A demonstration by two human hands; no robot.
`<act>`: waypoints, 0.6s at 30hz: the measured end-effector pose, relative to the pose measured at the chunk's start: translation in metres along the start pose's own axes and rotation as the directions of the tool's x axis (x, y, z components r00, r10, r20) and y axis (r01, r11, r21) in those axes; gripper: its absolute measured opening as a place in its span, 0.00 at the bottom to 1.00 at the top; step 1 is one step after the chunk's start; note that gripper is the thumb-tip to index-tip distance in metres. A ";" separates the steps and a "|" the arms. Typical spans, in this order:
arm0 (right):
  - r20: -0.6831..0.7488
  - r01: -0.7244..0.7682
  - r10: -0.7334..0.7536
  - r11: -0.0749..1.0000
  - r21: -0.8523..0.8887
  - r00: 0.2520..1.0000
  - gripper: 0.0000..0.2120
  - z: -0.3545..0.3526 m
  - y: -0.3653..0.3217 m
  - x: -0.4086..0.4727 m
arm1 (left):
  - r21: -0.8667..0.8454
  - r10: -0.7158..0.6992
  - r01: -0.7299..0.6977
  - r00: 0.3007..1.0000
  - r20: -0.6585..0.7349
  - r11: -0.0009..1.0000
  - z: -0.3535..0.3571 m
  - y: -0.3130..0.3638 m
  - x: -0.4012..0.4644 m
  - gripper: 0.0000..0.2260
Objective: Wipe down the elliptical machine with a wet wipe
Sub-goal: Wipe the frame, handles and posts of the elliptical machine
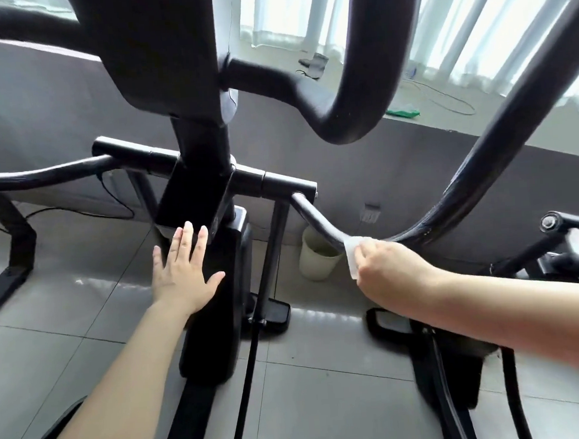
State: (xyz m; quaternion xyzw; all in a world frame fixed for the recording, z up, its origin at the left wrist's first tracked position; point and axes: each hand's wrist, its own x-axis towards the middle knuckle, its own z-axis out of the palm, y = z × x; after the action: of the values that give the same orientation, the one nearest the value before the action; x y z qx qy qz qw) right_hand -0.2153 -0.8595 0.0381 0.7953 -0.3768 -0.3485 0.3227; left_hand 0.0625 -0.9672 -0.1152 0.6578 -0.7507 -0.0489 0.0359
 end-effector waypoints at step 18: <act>-0.146 0.081 -0.072 0.995 0.055 0.987 0.14 -0.011 0.053 -0.051 | -0.477 0.175 -0.400 0.877 -0.447 0.783 -0.018 0.131 -0.100 0.29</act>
State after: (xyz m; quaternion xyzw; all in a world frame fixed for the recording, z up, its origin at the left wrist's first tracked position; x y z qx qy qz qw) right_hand -0.2505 -0.8411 0.1013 0.8416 -0.3321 -0.2909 0.3112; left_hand -0.0512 -0.8520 -0.0802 0.4901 -0.7750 -0.1306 0.3768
